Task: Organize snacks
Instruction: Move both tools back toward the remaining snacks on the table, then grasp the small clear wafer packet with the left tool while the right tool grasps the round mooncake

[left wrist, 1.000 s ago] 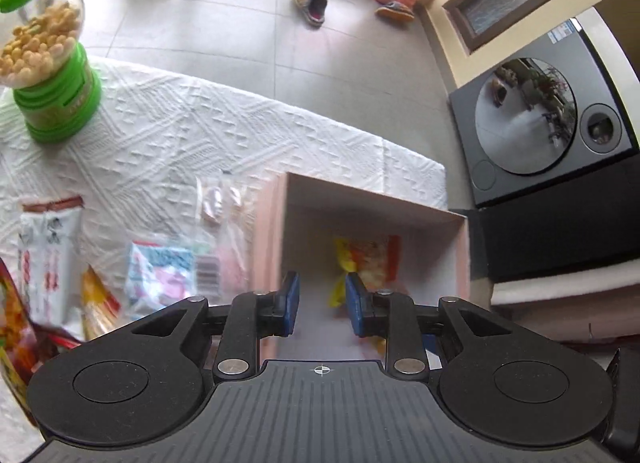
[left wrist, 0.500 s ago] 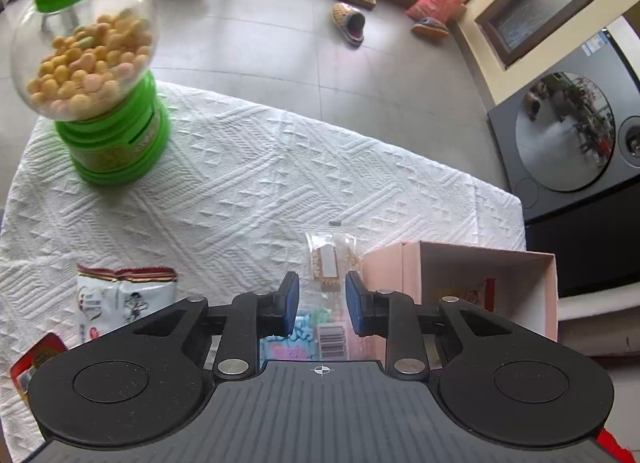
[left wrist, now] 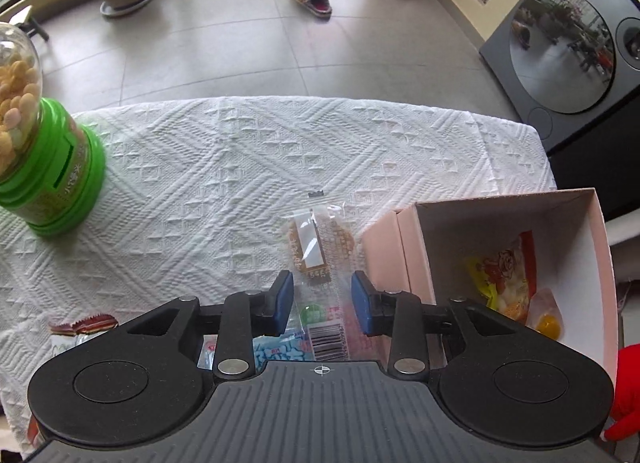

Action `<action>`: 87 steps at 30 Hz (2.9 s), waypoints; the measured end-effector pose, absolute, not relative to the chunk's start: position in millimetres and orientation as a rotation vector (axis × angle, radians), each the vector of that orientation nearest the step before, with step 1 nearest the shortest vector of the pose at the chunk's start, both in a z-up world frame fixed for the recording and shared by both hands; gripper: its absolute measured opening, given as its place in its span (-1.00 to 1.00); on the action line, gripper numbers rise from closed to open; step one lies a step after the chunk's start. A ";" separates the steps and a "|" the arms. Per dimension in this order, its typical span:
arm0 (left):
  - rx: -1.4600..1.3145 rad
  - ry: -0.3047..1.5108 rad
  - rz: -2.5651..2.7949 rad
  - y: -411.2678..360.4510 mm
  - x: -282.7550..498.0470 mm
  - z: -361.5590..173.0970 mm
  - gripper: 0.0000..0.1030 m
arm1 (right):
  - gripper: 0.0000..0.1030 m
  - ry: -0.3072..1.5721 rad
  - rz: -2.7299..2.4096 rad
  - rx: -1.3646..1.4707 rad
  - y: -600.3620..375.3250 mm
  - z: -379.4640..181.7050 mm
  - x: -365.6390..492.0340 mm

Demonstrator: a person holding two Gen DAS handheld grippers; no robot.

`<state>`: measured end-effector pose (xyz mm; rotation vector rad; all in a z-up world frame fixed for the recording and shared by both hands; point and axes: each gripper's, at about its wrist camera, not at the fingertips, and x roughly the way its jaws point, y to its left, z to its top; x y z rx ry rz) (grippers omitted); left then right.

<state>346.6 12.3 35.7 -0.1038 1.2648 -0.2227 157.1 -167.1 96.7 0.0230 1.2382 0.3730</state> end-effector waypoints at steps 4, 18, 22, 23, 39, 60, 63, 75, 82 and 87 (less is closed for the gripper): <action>-0.150 1.272 -0.234 21.7 352.3 33.0 -0.39 | 0.37 1.280 0.374 -0.046 -139.3 70.4 161.0; -0.306 1.275 -0.239 99.5 233.0 76.6 -0.60 | 0.36 1.233 0.399 -0.052 -80.9 54.2 181.1; -0.324 1.269 -0.204 103.7 200.4 86.4 -0.62 | 0.36 1.271 0.411 -0.064 -67.2 48.1 183.2; -0.335 1.274 -0.185 104.5 192.7 86.7 -0.62 | 0.36 1.283 0.415 -0.074 -63.4 47.1 182.7; -0.577 1.319 0.044 147.7 74.7 54.3 -0.71 | 0.37 1.230 0.604 -0.317 -20.6 24.0 170.2; -0.868 1.240 0.251 183.8 46.4 27.2 -0.64 | 0.28 1.289 0.531 -0.221 25.2 13.6 191.6; -0.892 1.218 0.292 178.1 54.6 23.1 -0.56 | 0.14 1.251 0.538 -0.285 18.8 15.2 179.2; -0.742 1.127 0.484 141.1 113.1 38.7 -0.45 | 0.21 1.272 0.538 -0.365 -46.2 13.3 125.4; -0.803 1.056 0.584 138.0 107.4 52.5 -0.45 | 0.60 1.226 0.598 -0.413 -45.6 7.5 110.7; -0.864 1.088 0.644 159.9 121.7 43.8 -0.44 | 0.64 1.169 0.590 -0.393 -52.1 8.7 97.3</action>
